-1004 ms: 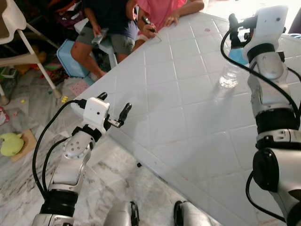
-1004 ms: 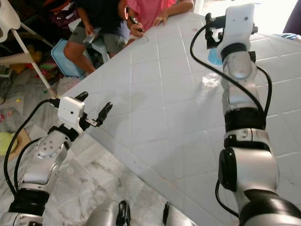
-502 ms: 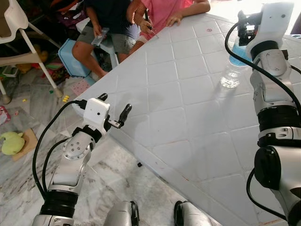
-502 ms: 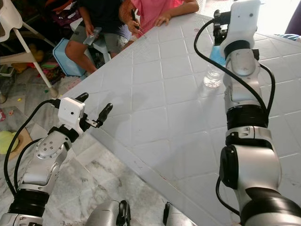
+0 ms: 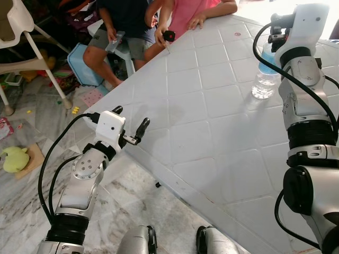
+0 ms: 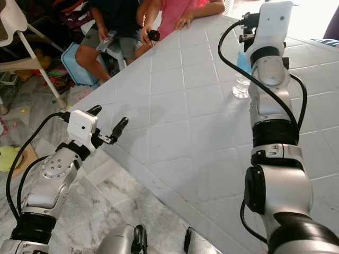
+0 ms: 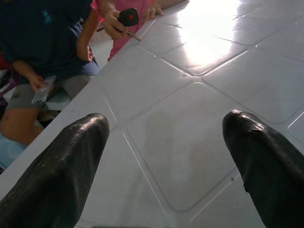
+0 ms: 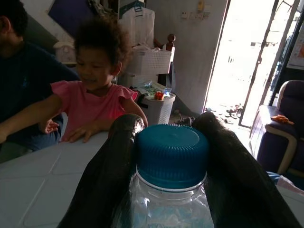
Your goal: Restocking fridge
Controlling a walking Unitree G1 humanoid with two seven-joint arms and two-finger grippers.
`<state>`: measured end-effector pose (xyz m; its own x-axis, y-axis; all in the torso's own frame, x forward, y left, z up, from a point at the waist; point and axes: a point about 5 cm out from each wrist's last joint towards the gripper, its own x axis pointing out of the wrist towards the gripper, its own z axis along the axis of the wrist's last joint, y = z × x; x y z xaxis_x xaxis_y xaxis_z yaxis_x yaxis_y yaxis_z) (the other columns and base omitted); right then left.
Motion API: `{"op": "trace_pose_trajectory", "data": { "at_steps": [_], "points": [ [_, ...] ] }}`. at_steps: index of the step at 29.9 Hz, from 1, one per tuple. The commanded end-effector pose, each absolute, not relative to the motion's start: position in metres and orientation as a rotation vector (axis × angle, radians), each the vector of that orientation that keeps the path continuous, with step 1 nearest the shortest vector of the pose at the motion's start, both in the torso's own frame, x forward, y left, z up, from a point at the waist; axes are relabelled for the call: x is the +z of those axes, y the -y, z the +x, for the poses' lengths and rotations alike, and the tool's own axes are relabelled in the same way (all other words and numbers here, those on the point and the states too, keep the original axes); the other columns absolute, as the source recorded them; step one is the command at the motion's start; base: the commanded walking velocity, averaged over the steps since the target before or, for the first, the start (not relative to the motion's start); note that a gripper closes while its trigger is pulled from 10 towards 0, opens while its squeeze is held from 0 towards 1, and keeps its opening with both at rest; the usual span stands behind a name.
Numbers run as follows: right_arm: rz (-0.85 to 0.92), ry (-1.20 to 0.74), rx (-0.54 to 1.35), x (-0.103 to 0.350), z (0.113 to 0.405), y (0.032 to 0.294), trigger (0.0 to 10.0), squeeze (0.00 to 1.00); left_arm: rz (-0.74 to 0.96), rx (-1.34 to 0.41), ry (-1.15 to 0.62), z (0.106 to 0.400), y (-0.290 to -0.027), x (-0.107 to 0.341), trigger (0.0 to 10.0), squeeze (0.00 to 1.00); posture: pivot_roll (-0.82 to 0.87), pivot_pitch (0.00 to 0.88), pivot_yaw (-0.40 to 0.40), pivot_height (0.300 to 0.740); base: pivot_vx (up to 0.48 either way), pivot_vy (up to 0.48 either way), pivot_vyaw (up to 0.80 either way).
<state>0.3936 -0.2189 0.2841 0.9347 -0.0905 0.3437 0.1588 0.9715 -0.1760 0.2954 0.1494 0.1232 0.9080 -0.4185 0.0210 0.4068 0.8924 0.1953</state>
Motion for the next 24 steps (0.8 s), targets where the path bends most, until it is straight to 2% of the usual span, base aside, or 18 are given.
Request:
{"op": "trace_pose_trajectory", "data": {
  "at_steps": [1, 4, 5, 6, 7, 8, 9, 10, 11, 18, 20, 24],
  "points": [
    [-0.186, 0.302, -0.143, 0.276, 0.393, 0.223, 0.0, 0.00, 0.198, -0.432, 0.053, 0.297, -0.150, 0.122, 10.0, 0.00, 0.04, 0.134, 0.099, 0.740, 0.000, 0.000, 0.00],
    [-0.120, 0.283, -0.061, 0.273, 0.391, 0.211, 0.0, 0.00, 0.193, -0.432, 0.052, 0.298, -0.148, 0.121, 10.0, 0.00, 0.02, 0.116, 0.095, 0.740, 0.000, 0.000, 0.00],
    [-0.113, 0.285, -0.033, 0.273, 0.389, 0.207, 0.7, 0.00, 0.198, -0.418, 0.047, 0.298, -0.148, 0.121, 10.0, 0.00, 0.02, 0.111, 0.092, 0.740, 0.000, 0.000, 0.00],
    [-0.110, 0.286, -0.016, 0.273, 0.389, 0.205, 0.7, 0.00, 0.201, -0.407, 0.044, 0.299, -0.148, 0.120, 10.0, 0.00, 0.01, 0.106, 0.090, 0.740, 0.000, 0.000, 0.00],
    [-0.114, 0.308, 0.032, 0.275, 0.384, 0.197, 2.1, 0.00, 0.190, -0.358, 0.016, 0.303, -0.151, 0.118, 10.0, 0.00, 0.00, 0.099, 0.087, 0.740, 0.000, 0.000, 0.00],
    [-0.114, 0.308, 0.032, 0.275, 0.384, 0.197, 2.1, 0.00, 0.190, -0.358, 0.016, 0.303, -0.151, 0.118, 10.0, 0.00, 0.00, 0.099, 0.087, 0.740, 0.000, 0.000, 0.00],
    [-0.110, 0.330, 0.068, 0.275, 0.379, 0.192, 4.2, 0.00, 0.177, -0.335, 0.012, 0.305, -0.151, 0.118, 10.0, 0.00, -0.01, 0.088, 0.083, 0.740, 0.000, 0.000, 0.00],
    [-0.110, 0.330, 0.068, 0.275, 0.379, 0.192, 4.2, 0.00, 0.177, -0.335, 0.012, 0.305, -0.151, 0.118, 10.0, 0.00, -0.01, 0.088, 0.083, 0.740, 0.000, 0.000, 0.00],
    [-0.114, 0.364, 0.094, 0.274, 0.369, 0.187, 10.0, 0.00, 0.152, -0.322, 0.020, 0.307, -0.150, 0.119, 10.0, 0.00, -0.02, 0.077, 0.078, 0.740, 0.000, 0.000, 0.00],
    [-0.093, 0.419, 0.098, 0.266, 0.341, 0.183, 10.0, 0.00, 0.131, -0.306, 0.037, 0.311, -0.144, 0.119, 10.0, 0.00, -0.04, 0.043, 0.060, 0.740, 0.000, 0.000, 0.00],
    [-0.072, 0.435, 0.062, 0.258, 0.325, 0.182, 10.0, 0.00, 0.109, -0.293, 0.044, 0.315, -0.138, 0.120, 10.0, 0.00, -0.06, 0.023, 0.046, 0.740, -0.276, 0.000, 0.00],
    [-0.058, 0.448, 0.028, 0.256, 0.317, 0.181, 10.0, 0.00, 0.096, -0.288, 0.050, 0.317, -0.135, 0.120, 10.0, 0.00, -0.07, 0.013, 0.040, 0.740, -0.283, 0.000, 0.00]
  ]
}}
